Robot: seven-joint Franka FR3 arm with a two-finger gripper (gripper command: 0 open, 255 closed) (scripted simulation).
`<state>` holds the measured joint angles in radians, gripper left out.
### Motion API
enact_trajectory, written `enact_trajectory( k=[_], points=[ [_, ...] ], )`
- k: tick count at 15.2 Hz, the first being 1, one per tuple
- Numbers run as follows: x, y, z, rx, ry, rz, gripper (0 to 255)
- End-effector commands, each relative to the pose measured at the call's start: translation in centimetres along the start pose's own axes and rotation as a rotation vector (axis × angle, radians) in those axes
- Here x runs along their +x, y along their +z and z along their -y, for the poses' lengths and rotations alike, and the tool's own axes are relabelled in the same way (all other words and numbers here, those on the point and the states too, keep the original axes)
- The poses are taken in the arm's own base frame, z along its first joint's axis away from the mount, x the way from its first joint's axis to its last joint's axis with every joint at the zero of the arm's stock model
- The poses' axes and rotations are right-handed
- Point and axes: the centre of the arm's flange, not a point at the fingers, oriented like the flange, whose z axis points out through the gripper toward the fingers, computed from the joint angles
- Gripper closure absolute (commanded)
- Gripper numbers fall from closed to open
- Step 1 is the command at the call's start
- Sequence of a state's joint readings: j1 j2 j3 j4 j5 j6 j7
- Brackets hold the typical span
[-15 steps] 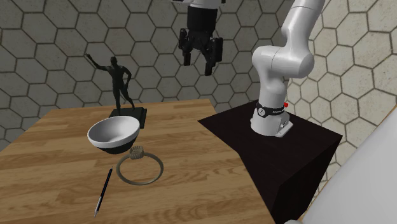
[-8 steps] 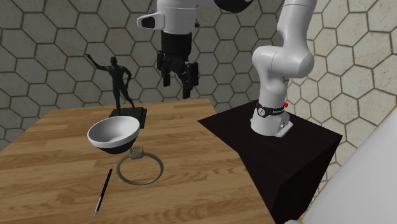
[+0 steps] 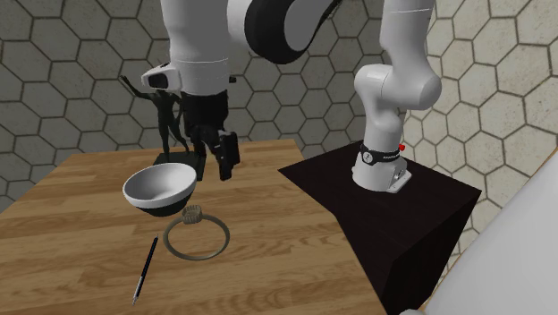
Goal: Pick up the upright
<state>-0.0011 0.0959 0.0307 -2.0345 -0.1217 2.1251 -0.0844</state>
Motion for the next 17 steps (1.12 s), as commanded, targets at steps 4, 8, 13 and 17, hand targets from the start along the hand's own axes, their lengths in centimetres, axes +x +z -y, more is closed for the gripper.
enact_trajectory(
  k=[4, 8, 13, 17],
  points=[
    [5.4, 4.0, -0.4, 0.009, -0.007, 0.011, 0],
    [7.4, 6.5, -0.4, 0.013, -0.009, 0.015, 0],
    [7.5, 9.1, -0.2, 0.013, -0.009, 0.015, 0],
    [7.5, 9.5, -0.2, 0.013, -0.009, 0.015, 255]
  ],
)
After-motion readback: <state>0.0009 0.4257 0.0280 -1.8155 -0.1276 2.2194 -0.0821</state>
